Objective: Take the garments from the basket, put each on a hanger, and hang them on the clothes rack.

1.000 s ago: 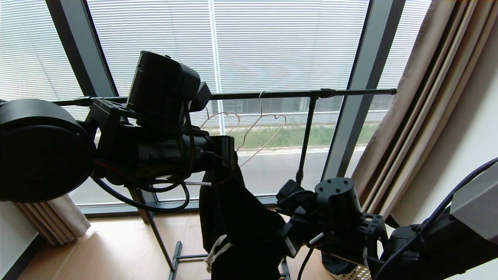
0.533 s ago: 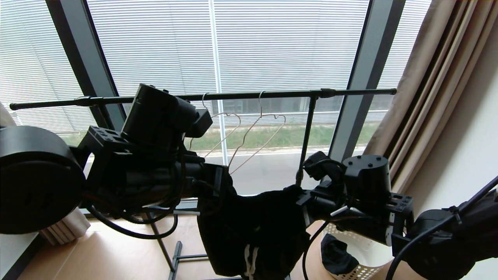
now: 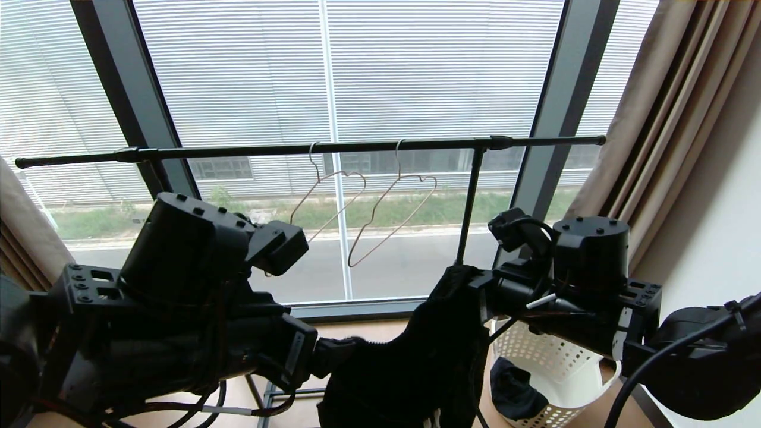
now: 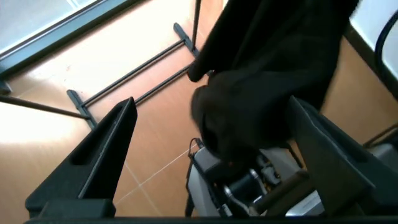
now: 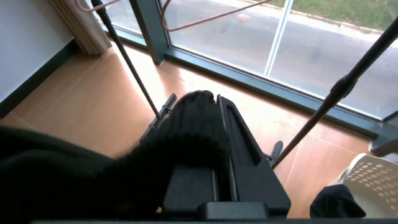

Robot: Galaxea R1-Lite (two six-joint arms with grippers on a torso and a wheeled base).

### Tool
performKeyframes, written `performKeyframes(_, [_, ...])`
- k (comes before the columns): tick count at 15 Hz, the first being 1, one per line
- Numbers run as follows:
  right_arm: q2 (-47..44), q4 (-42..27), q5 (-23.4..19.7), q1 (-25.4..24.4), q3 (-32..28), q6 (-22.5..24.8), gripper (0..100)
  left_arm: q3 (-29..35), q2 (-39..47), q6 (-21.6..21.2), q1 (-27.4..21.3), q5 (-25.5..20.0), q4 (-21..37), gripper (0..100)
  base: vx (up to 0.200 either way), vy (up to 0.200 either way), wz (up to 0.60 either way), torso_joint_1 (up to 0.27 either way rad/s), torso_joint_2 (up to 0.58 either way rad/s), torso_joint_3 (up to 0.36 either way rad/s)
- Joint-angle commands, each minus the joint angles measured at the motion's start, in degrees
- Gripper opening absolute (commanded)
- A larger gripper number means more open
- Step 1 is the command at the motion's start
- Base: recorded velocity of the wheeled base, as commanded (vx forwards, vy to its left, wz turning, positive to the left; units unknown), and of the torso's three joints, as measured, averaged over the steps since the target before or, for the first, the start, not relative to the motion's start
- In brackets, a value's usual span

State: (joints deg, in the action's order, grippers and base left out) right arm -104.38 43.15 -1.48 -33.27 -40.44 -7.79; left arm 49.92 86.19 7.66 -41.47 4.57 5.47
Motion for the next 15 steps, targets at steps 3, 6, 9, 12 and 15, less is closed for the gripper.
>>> performKeyframes(3, [2.07, 0.0, 0.07, 0.66, -0.7, -0.03, 0, -5.01, -5.59, -3.7, 2.1, -2.2, 0.24, 100, 0.0, 0.0, 0.0, 0.0, 0.0, 0.0])
performKeyframes(6, [3.57, 0.09, 3.67, 0.92, 0.62, 0.85, 0, -4.92, -6.29, -3.7, 8.78, -6.24, -0.55, 100, 0.0, 0.0, 0.0, 0.0, 0.0, 0.0])
performKeyframes(9, [10.42, 0.26, 5.34, 3.12, 6.42, 9.72, 0, -6.15, -4.1, -4.14, 15.19, -8.26, -7.06, 100, 0.0, 0.0, 0.0, 0.0, 0.0, 0.0])
performKeyframes(12, [14.73, 0.18, 5.43, 4.0, 8.44, 12.89, 0, -8.08, -2.43, -5.9, 19.32, -10.28, -15.58, 100, 0.0, 0.0, 0.0, 0.0, 0.0, 0.0])
performKeyframes(15, [16.4, 0.18, 5.43, 5.41, 8.44, 14.56, 0, -8.7, -2.08, -10.03, 22.22, -10.28, -16.81, 100, 0.0, 0.0, 0.0, 0.0, 0.0, 0.0])
